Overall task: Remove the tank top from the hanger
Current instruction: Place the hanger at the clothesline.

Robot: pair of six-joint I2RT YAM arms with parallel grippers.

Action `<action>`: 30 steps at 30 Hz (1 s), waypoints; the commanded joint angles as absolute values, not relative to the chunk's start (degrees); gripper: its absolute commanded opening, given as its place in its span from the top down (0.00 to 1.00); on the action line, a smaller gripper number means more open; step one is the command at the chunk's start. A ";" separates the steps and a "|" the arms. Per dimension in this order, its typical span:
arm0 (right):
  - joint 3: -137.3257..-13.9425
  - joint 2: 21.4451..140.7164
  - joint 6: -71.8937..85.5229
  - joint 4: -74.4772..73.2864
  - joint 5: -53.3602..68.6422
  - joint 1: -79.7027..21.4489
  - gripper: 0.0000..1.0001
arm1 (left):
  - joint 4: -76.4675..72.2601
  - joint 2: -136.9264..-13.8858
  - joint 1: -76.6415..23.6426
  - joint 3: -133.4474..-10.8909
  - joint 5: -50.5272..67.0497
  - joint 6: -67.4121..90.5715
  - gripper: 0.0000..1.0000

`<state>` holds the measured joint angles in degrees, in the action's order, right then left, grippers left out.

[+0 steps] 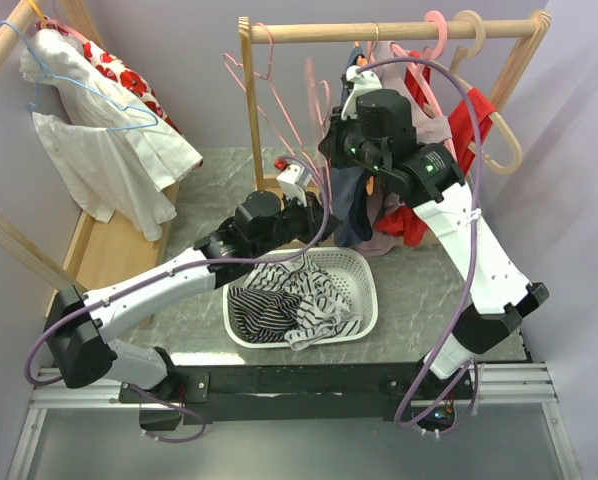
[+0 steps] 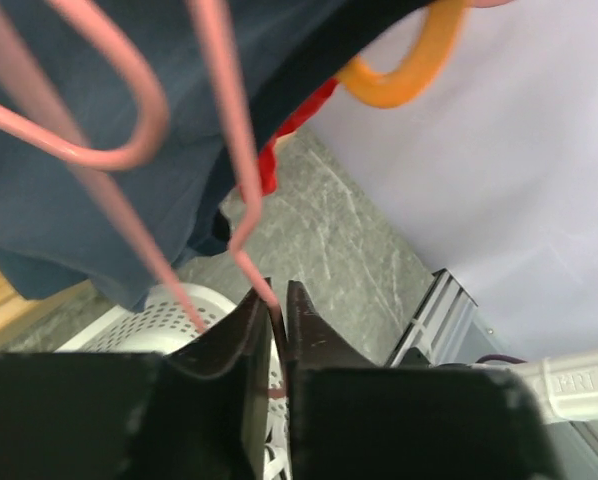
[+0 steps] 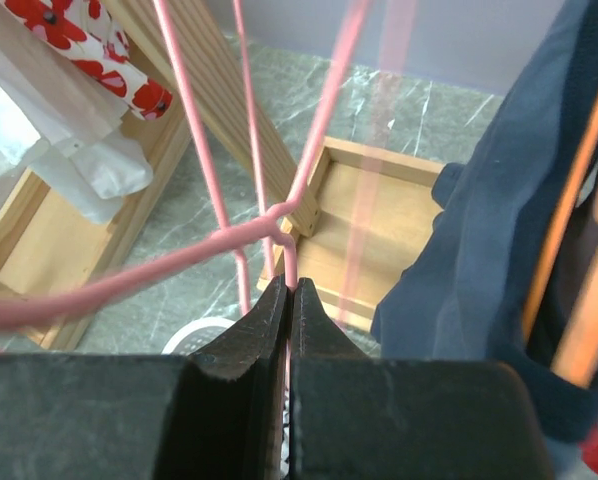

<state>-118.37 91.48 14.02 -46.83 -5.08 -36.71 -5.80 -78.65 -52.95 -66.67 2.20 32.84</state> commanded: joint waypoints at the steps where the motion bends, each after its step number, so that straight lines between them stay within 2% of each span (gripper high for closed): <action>1: -116.46 87.98 14.24 -43.68 -4.57 -36.39 1.00 | -7.74 -78.66 -53.17 -69.52 6.06 32.17 0.99; 14: -112.85 86.22 12.66 -41.66 -3.69 -36.47 0.99 | -0.71 -76.11 -53.09 -76.20 10.28 32.69 0.99; 19: -109.60 84.29 11.87 -39.38 -2.64 -36.30 0.88 | 4.47 -74.80 -53.09 -78.31 6.87 33.22 0.99; 20: -109.25 83.68 11.87 -39.03 -2.64 -36.21 0.82 | 5.53 -74.53 -52.91 -78.75 6.33 33.31 0.99; 22: -108.37 83.15 11.51 -38.58 -1.94 -35.95 0.76 | 7.90 -74.27 -52.91 -79.63 5.72 33.40 0.99; 23: -108.20 82.80 11.60 -38.58 -1.85 -35.77 0.66 | 8.61 -74.09 -52.82 -79.98 4.93 33.49 0.99; 24: -107.93 82.53 11.43 -38.58 -1.50 -35.34 0.61 | 8.96 -73.83 -52.82 -79.98 4.75 33.40 0.99; 27: -106.45 81.22 11.51 -37.36 -0.27 -34.63 0.60 | 10.19 -73.30 -52.65 -79.72 3.87 33.40 0.99; 30: -105.47 79.63 11.86 -36.12 -0.18 -34.10 0.55 | 11.69 -73.30 -52.38 -80.07 2.82 33.84 0.99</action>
<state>-106.63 83.55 12.51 -38.63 -0.43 -35.73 12.34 -75.72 -52.53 -76.99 4.69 34.13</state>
